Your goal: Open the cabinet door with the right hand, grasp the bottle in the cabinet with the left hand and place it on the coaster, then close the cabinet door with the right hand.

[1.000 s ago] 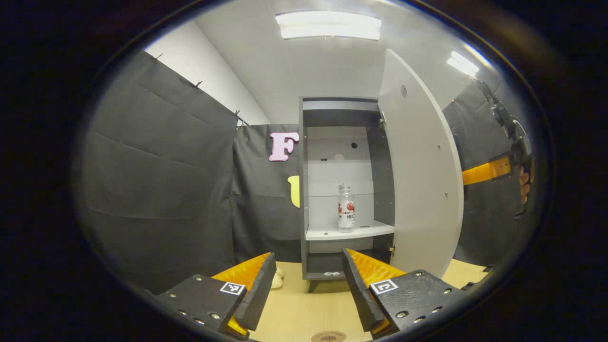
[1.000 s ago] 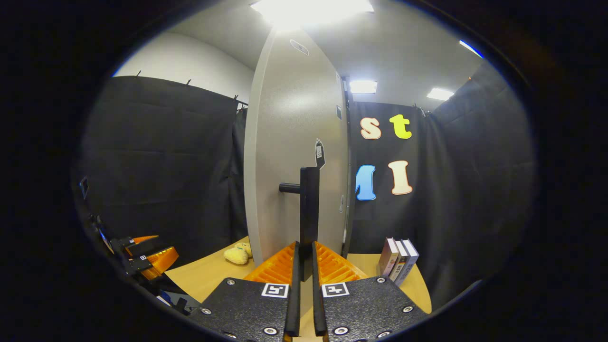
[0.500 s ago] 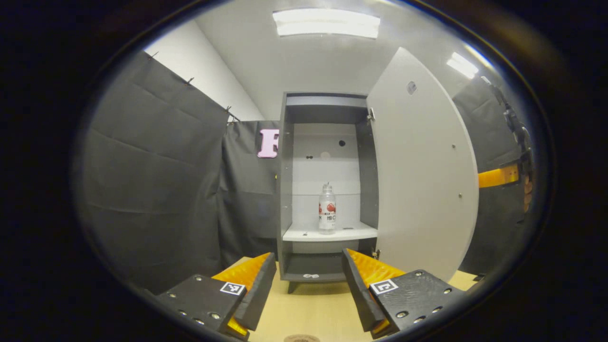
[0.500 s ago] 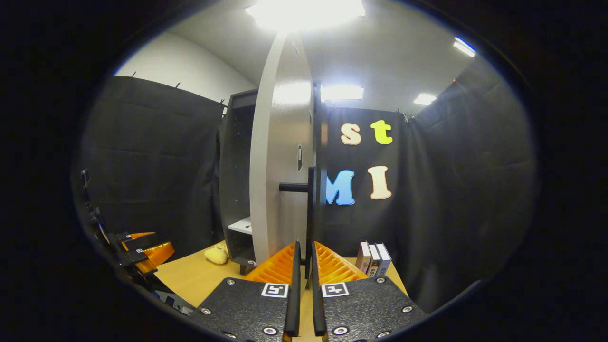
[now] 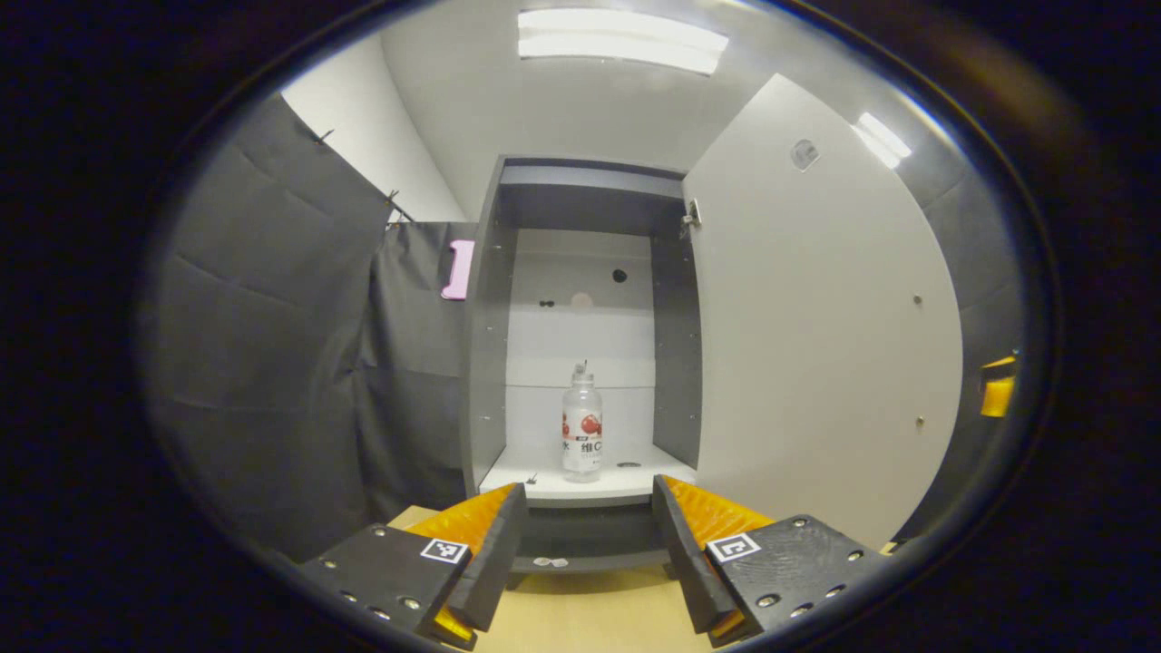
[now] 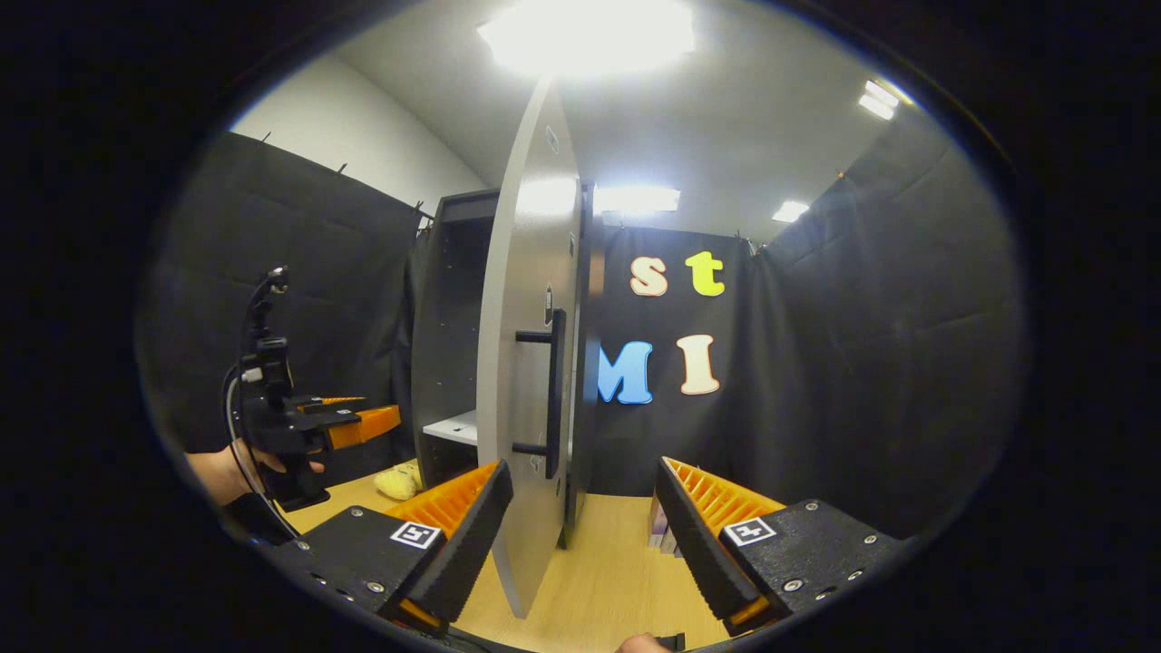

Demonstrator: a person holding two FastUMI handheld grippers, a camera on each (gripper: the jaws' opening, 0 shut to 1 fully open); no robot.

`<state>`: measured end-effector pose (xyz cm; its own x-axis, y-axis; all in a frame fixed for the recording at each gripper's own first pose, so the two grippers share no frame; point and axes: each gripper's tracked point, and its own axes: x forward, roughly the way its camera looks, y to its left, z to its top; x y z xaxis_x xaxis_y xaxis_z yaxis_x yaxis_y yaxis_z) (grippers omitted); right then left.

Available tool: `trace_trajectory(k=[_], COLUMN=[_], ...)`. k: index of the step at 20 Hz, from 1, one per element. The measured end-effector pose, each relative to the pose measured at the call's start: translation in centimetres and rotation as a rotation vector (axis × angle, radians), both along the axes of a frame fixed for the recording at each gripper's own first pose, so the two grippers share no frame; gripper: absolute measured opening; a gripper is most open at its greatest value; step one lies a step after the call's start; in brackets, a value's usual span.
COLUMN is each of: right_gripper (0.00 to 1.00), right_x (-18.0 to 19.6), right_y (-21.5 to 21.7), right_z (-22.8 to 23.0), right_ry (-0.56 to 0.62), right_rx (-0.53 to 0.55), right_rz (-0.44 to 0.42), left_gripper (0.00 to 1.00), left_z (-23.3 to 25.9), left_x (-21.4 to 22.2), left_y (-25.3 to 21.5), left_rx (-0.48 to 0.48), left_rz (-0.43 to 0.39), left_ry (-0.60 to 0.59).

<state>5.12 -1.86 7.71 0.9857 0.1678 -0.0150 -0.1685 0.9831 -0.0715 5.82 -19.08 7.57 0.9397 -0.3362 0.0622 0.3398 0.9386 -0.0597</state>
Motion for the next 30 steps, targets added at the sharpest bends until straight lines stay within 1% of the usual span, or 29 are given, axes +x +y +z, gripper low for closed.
trace_trajectory(k=[3, 6, 10, 14, 19, 21, 22, 23, 26, 28, 29, 30], right_gripper=[0.98, 0.98, 0.97, 0.97, 0.97, 0.97, 0.97, 0.97, 0.96, 0.97, 0.97, 0.97], right_x=[-0.3, -0.2, 0.2, 0.5, 1.1, 1.1, 1.2, 1.3, 1.2, 1.2, 1.2, 1.1], right_y=[-2.2, -3.9, -5.6, -6.6, -6.8, -6.7, -6.8, -6.9, -6.5, -6.8, -6.9, -6.9], right_z=[-0.7, -1.3, -2.6, -3.6, -4.9, -5.2, -5.5, -5.7, -6.2, -6.0, -5.9, -5.6], right_ry=[-0.001, -0.002, 0.018, 0.029, 0.056, 0.062, 0.068, 0.074, 0.097, 0.093, 0.089, 0.085], right_rx=[0.004, 0.026, 0.058, 0.050, 0.049, 0.044, 0.040, 0.037, 0.042, 0.037, 0.034, 0.030], right_rz=[-0.110, -0.218, -0.343, -0.441, -0.520, -0.538, -0.546, -0.552, -0.556, -0.558, -0.556, -0.551], left_gripper=[0.80, 0.80, 0.80, 0.80, 0.80, 0.80, 0.82, 0.80, 0.80, 0.80, 0.85, 0.86], left_z=[0.9, 1.2, -0.7, -2.3, -5.7, -6.6, -6.7, -7.3, -8.9, -9.4, -9.6, -9.6], left_x=[4.0, 8.0, 14.7, 20.0, 26.3, 28.2, 29.0, 29.8, 31.5, 32.2, 32.2, 32.2], left_y=[-1.0, -2.5, -4.9, -6.6, -8.7, -8.9, -9.1, -9.1, -9.3, -9.5, -9.7, -9.6], left_rx=[-0.001, 0.005, 0.020, 0.039, 0.040, 0.037, 0.036, 0.044, 0.067, 0.079, 0.074, 0.065], left_rz=[-0.041, -0.084, -0.120, -0.133, -0.137, -0.119, -0.112, -0.100, -0.078, -0.076, -0.088, -0.080], left_ry=[-0.017, -0.009, 0.017, 0.020, 0.075, 0.089, 0.088, 0.095, 0.137, 0.159, 0.165, 0.164])
